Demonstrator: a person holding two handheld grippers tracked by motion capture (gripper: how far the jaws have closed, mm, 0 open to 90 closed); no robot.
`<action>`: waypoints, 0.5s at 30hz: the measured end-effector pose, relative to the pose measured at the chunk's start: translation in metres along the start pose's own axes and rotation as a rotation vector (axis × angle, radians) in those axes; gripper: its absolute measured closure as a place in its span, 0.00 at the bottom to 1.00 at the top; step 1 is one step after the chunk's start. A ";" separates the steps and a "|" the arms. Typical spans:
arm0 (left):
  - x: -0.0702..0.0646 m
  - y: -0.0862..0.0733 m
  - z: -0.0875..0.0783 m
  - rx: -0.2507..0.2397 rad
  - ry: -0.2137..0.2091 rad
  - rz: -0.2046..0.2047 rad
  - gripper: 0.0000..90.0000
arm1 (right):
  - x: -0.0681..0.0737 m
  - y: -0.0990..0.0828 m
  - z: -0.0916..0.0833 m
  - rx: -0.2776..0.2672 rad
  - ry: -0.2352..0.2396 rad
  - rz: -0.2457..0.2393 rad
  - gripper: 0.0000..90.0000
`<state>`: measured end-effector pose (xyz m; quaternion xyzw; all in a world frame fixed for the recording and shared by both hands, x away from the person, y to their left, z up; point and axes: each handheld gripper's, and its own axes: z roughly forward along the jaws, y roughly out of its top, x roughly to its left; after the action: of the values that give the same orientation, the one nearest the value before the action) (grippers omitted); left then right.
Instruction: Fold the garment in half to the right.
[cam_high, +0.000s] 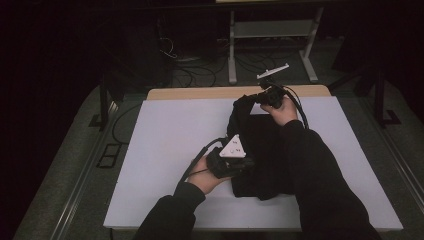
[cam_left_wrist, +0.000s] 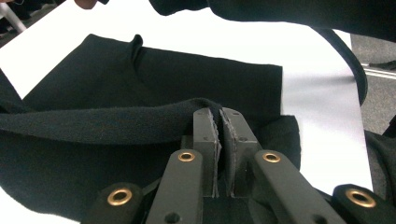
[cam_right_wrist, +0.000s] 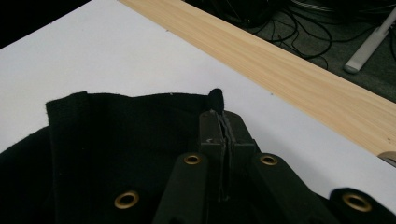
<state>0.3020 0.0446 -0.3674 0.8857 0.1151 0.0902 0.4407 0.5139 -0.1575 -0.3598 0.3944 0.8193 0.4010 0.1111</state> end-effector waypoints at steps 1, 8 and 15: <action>0.000 0.001 0.001 -0.002 -0.003 0.001 0.93 | -0.001 -0.001 -0.001 -0.001 -0.001 0.003 0.96; 0.000 0.008 0.010 -0.013 -0.012 0.010 0.93 | -0.008 -0.008 -0.007 -0.003 -0.011 0.008 0.96; -0.003 0.014 0.018 -0.017 -0.030 0.018 0.93 | -0.015 -0.011 -0.015 -0.015 -0.030 0.017 0.96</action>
<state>0.3058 0.0215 -0.3671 0.8840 0.0999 0.0820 0.4492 0.5105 -0.1813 -0.3604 0.4067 0.8110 0.4021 0.1230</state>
